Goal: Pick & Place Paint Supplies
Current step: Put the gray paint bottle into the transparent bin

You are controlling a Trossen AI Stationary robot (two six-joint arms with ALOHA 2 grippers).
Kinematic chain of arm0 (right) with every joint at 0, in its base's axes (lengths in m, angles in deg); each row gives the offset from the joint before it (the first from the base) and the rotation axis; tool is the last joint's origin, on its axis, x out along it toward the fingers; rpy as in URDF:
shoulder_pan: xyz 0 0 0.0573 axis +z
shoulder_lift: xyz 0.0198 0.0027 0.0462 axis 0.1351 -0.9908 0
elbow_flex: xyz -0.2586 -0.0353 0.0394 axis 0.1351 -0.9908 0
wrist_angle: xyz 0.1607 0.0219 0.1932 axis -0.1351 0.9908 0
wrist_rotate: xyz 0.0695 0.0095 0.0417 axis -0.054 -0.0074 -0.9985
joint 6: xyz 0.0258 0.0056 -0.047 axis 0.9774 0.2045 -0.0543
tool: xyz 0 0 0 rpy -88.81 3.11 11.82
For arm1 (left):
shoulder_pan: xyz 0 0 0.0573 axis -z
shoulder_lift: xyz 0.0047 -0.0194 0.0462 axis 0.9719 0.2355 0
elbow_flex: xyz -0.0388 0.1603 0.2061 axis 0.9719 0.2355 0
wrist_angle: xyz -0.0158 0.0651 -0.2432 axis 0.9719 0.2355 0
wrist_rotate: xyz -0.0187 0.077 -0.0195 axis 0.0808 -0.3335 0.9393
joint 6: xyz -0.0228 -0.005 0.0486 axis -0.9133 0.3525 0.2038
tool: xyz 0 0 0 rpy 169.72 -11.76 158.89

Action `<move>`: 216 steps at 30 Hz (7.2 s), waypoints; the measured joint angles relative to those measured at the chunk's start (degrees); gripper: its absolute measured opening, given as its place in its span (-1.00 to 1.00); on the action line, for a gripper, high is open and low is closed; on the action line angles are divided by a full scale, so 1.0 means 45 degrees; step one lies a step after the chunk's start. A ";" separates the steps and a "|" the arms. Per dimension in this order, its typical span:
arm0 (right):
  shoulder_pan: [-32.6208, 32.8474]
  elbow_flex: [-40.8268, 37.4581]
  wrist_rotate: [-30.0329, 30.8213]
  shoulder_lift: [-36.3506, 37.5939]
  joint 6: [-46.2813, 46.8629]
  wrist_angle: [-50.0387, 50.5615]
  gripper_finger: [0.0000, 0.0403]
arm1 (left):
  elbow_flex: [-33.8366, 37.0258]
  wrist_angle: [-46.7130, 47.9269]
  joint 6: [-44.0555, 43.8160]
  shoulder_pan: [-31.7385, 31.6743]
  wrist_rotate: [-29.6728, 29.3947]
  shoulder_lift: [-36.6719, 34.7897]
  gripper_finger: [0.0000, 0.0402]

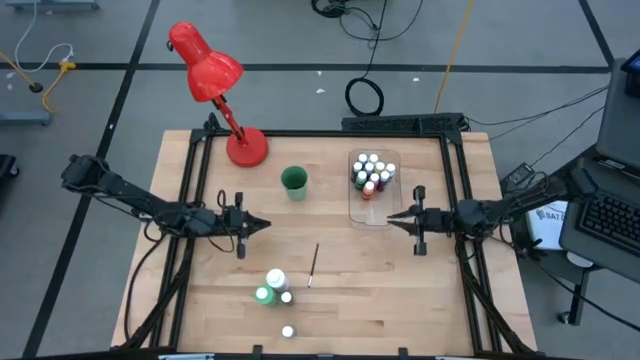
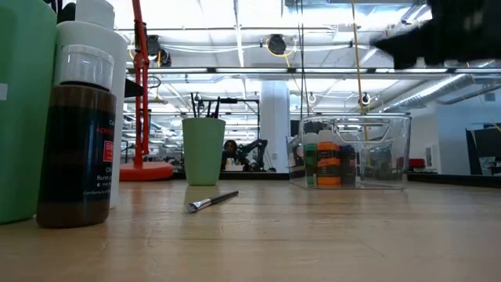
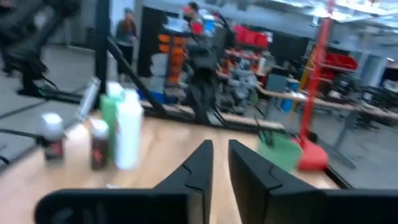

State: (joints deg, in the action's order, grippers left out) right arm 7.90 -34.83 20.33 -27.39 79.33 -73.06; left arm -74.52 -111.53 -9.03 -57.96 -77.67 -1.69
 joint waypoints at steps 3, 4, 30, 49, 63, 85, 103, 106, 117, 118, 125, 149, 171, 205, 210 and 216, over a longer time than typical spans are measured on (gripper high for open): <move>0.0662 0.1704 -0.0011 -0.1722 -0.0285 0.0110 -0.71 | 0.0000 0.0012 -0.0137 -0.0077 0.0000 0.0000 -0.91; 0.0904 0.2234 -0.0003 -0.2411 -0.0526 0.0151 -0.67 | 0.0000 0.0015 -0.0231 -0.0116 -0.0005 0.0000 -0.91; 0.3515 1.5034 -0.2414 -1.7964 -0.1304 -0.1338 0.31 | 0.0000 0.1925 -0.2505 -0.0972 -0.0330 0.0000 -0.91; 0.3206 1.6150 -0.3620 -2.0534 0.0446 -0.2450 0.33 | 0.0000 0.2584 -0.3139 -0.0972 -0.0321 0.0000 -0.91; 0.3107 1.6147 -0.3008 -2.0815 0.1327 -0.1534 0.33 | 0.0000 0.2570 -0.3057 -0.0972 -0.0321 0.0000 -0.91; 0.2942 1.6147 -0.3532 -2.1125 0.1677 -0.2124 0.27 | 0.0000 0.2579 -0.3057 -0.0972 -0.0325 0.0000 -0.91; 0.2962 1.6147 -0.3290 -2.1117 0.1984 -0.2079 -0.52 | 0.0000 0.2831 -0.3052 -0.0972 -0.0325 0.0000 -0.90; 0.2958 1.6137 -0.3285 -2.1022 0.1973 -0.2029 -0.52 | 0.0000 0.2846 -0.3052 -0.0972 -0.0325 0.0000 -0.90; 0.3048 1.6128 -0.3304 -1.8865 0.1591 0.0456 -0.51 | 0.0000 0.2852 -0.3057 -0.0972 -0.0325 0.0000 -0.90; 0.3087 1.6128 -0.3312 -1.8452 0.1575 0.0918 -0.51 | 0.0000 0.2851 -0.3057 -0.0972 -0.0325 0.0004 -0.90; 0.3142 1.6128 -0.2895 -1.4816 0.1125 0.4474 -0.51 | 0.0000 0.2856 -0.3061 -0.0972 -0.0321 0.0005 -0.90; 0.1258 0.5673 0.7706 -0.4147 0.2347 0.5896 -0.50 | 0.0000 0.2856 -0.3289 -0.0972 -0.0325 0.0005 -0.90; -0.2841 0.1852 0.3374 -0.2325 0.3210 0.4483 -0.51 | 0.0000 0.2856 -0.3421 -0.0969 -0.0325 0.0005 -0.90; -0.5289 -0.0767 0.0269 -0.2964 0.2080 -0.0853 -0.50 | 0.0000 0.2846 -0.3453 -0.0969 -0.0330 0.0005 -0.90; -0.6008 0.0029 -0.2047 -0.2955 0.1556 -0.0028 -0.51 | 0.0000 0.2849 -0.3450 -0.0972 -0.0330 0.0002 -0.90; -0.7205 0.0649 -0.4376 -0.2956 0.1201 0.2673 -0.51 | 0.0000 0.2851 -0.3382 -0.0970 -0.0330 0.0005 -0.90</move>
State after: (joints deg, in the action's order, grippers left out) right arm -24.52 -31.90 0.63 -40.69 84.74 -61.04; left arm -74.52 -98.70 -24.25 -62.33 -79.16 -1.67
